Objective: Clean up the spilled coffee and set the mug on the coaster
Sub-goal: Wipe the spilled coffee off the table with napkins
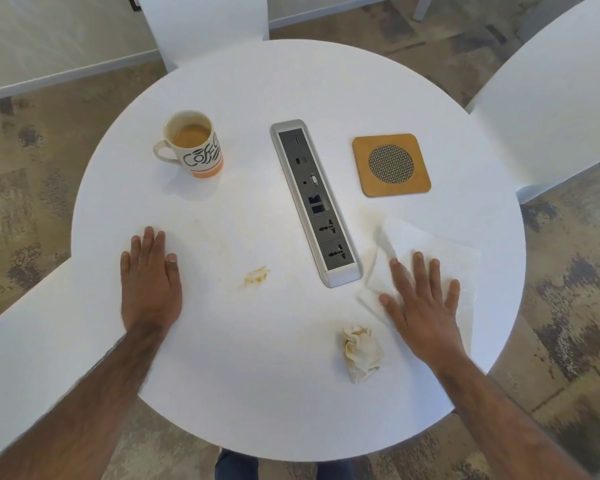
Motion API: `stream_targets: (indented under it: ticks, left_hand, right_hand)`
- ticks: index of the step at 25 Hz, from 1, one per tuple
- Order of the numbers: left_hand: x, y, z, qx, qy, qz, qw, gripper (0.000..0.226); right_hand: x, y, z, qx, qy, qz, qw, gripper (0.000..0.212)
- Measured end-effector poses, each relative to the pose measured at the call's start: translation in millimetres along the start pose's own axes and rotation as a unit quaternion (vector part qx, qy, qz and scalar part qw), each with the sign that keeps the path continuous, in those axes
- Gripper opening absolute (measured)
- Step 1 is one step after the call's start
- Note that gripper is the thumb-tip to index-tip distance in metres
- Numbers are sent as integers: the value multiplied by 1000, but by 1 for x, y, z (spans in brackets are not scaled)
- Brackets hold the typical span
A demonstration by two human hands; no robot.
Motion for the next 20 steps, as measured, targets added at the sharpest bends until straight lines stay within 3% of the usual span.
stream_targets:
  ticks: [4, 7, 11, 13, 17, 20]
  left_hand:
    - [-1, -2, 0, 0, 1, 0, 1000, 49]
    - [-1, -1, 0, -2, 3, 3, 1000, 49]
    - [-1, -3, 0, 4, 3, 2, 1000, 50]
    - [-4, -3, 0, 6, 0, 0, 1000, 51]
    - [-3, -2, 1, 11, -6, -5, 1000, 55]
    - [-6, 7, 10, 11, -29, -14, 999, 53]
  right_hand:
    - [-8, -12, 11, 10, -55, 69, 996, 60]
    - [-33, -6, 20, 39, -113, 193, 974, 61]
    - [-59, 95, 20, -58, -156, 343, 925, 54]
    - [-40, 161, 27, -115, -103, 306, 939, 51]
    - [26, 230, 60, -117, 31, 136, 983, 82]
    - [48, 245, 81, -112, 13, 5, 994, 89]
Point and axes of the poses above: each hand's wrist, its own z-axis towards the middle knuckle, its own x-axis out of the palm, y = z × x, the point moved 5 cm from there along z, towards the middle knuckle, and after that the axes turned 15 degrees about z, right-handed, at the moved point
